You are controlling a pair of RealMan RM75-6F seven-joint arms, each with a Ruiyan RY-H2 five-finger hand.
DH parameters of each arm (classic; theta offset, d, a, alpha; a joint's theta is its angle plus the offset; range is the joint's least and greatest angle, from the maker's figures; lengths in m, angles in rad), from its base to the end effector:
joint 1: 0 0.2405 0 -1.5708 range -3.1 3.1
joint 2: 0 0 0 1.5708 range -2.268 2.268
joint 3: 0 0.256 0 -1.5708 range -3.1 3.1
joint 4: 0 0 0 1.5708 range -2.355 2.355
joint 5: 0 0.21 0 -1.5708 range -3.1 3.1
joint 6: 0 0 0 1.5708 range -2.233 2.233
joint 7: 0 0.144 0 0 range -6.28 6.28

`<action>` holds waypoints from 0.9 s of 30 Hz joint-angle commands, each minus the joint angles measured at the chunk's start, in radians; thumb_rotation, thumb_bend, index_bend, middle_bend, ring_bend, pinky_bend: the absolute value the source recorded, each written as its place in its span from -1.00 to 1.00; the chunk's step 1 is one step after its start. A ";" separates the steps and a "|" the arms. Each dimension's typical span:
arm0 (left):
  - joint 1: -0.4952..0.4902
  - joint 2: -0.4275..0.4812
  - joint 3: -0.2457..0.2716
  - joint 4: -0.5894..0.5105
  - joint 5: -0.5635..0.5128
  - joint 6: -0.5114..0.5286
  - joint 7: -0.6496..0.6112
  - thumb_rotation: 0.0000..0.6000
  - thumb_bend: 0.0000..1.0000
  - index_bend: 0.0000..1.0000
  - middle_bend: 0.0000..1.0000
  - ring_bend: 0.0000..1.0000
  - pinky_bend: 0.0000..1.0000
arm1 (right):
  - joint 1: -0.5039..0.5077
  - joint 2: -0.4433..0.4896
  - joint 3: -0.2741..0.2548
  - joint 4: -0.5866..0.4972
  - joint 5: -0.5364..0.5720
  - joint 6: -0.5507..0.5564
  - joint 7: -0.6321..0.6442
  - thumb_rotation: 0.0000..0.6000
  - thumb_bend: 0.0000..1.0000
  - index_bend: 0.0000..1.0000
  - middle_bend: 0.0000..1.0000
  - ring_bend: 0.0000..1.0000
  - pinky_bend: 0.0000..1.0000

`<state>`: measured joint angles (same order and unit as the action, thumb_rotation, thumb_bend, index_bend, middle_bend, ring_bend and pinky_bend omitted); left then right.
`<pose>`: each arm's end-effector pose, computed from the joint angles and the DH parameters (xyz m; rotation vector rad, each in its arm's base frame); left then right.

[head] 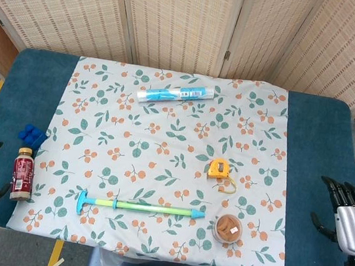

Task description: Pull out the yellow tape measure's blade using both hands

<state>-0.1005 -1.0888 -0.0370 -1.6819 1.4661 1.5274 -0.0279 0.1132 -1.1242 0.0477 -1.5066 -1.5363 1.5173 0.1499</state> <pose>-0.3000 0.1820 0.1679 -1.3275 -0.9368 -0.9712 -0.3190 -0.1912 0.1700 1.3913 -0.8862 1.0046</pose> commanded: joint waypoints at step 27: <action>0.023 -0.008 -0.018 0.030 0.035 0.035 -0.034 1.00 -0.37 -0.81 -0.91 -0.96 -1.00 | 0.090 0.043 0.027 -0.136 0.020 -0.174 -0.120 1.00 -0.29 -0.76 -0.59 -0.67 -0.80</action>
<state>-0.0777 -1.0972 -0.0554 -1.6523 1.5015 1.5624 -0.0615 0.1649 -1.0756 0.0608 -1.6207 -1.5315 1.3954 0.0714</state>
